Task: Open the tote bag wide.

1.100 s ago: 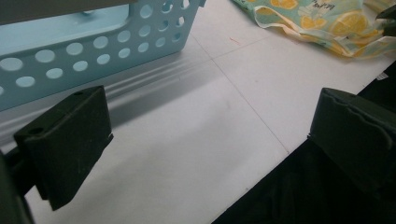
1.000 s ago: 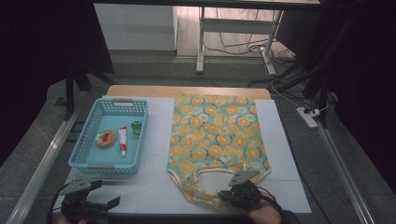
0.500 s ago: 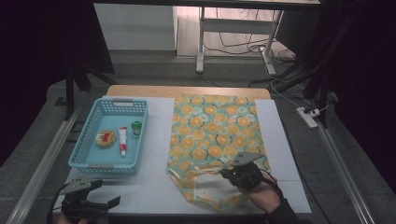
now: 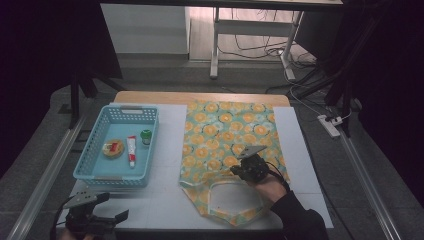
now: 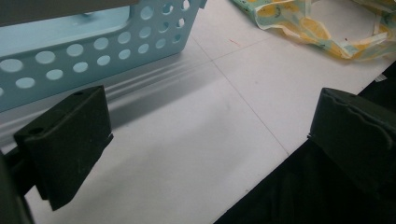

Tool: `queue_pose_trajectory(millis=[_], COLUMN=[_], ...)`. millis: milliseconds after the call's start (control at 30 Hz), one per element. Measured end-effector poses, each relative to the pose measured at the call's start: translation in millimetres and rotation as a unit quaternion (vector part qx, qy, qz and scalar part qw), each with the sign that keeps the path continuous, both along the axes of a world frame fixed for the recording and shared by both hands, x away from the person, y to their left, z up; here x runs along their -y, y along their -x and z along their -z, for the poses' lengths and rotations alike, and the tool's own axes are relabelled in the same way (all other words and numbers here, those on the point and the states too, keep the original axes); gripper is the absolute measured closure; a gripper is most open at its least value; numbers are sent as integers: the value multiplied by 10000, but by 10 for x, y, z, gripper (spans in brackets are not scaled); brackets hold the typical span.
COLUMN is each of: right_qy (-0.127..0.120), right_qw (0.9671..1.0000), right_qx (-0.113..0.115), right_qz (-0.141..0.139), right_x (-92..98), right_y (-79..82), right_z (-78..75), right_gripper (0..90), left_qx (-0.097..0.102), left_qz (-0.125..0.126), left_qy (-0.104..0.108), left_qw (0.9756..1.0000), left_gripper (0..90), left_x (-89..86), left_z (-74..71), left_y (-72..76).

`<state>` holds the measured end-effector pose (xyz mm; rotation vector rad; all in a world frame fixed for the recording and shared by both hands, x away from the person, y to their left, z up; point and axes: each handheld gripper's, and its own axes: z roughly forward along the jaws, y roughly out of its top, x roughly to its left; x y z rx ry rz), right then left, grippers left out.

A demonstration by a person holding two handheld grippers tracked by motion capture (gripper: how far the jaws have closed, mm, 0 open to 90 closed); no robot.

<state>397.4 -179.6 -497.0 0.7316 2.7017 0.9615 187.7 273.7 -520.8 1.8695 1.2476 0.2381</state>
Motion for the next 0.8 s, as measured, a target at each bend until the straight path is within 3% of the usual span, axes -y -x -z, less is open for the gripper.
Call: queue_pose_trajectory(millis=[267, 500, 667, 733, 767, 800], right_qy=[-17, 54, 235, 319, 319, 388], right_qw=[9997, 9992, 9990, 9986, 9986, 9979], right_qx=[-226, -309, -206, -117, -117, -63], right_qz=[-78, -236, -317, -397, -397, -508], right_x=[18, -27, -54, -49, -49, -45], right_y=[-29, -11, -16, -3, -3, 15], right_z=[84, 146, 174, 170, 170, 167], right_gripper=[643, 584, 620, 721, 721, 820], left_qx=[-1, 0, 5, 3, 6, 7], left_qz=[-1, 0, -4, -5, -3, -3], left_qy=[-5, -6, -10, -8, -12, -13], left_qw=[10000, 10000, 10000, 10000, 10000, 10000], left_gripper=[0, 0, 0, 0, 0, 0], left_x=[2, 2, 3, 3, 3, 4], left_z=[0, 0, 0, 1, 0, 0], left_y=[0, 0, 0, 0, 0, 1])
